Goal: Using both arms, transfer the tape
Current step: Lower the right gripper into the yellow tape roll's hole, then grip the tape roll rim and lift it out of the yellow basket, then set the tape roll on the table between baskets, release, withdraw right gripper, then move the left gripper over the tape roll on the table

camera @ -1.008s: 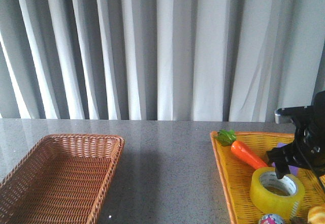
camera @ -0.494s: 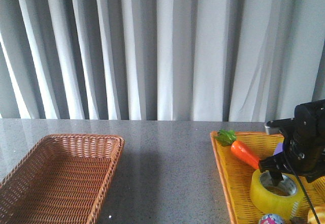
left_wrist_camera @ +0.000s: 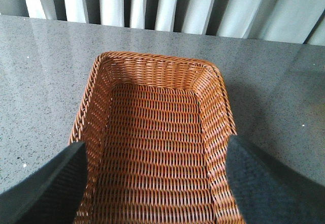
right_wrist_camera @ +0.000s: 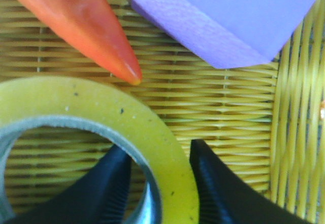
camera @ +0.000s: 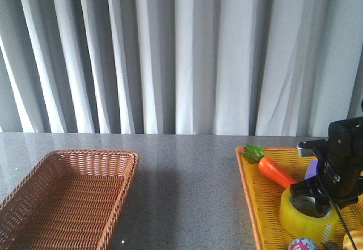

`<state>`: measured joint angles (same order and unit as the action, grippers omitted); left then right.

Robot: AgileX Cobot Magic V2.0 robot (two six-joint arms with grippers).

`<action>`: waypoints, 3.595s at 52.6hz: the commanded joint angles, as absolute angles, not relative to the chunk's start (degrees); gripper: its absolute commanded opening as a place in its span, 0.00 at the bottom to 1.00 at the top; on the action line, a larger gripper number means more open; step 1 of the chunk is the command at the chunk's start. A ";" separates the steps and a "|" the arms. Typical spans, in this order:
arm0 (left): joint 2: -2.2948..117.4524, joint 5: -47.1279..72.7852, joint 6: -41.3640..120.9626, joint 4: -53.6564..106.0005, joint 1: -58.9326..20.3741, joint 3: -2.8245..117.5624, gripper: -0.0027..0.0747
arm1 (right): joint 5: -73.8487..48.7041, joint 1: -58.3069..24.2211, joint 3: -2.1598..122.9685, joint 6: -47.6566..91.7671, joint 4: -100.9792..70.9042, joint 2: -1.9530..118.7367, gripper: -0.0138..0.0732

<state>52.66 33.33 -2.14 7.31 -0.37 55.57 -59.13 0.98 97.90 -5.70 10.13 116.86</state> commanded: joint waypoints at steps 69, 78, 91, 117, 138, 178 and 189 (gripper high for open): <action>52.59 30.41 -2.26 7.56 -0.63 57.49 0.73 | -59.06 -24.15 116.83 2.34 0.00 116.46 0.31; 52.59 30.53 -2.26 7.56 -0.63 57.49 0.73 | -60.14 -24.15 116.83 2.17 0.00 121.04 0.32; 52.59 30.53 -2.26 7.56 -0.63 57.49 0.73 | -60.06 -24.15 116.83 2.22 1.16 123.62 0.52; 52.59 30.75 -2.26 7.56 -0.63 57.49 0.73 | -60.15 -23.96 127.10 1.85 6.33 113.06 0.77; 52.59 29.71 -2.26 7.56 -0.69 57.49 0.73 | -62.27 -5.49 115.56 -6.47 13.69 91.82 0.76; 56.14 31.28 0.93 10.25 -8.14 65.63 0.73 | -51.08 7.35 92.71 -2.74 4.62 76.01 0.15; 70.58 40.73 3.28 14.45 -12.72 86.04 0.73 | -51.08 7.35 92.71 -2.74 4.62 76.11 0.15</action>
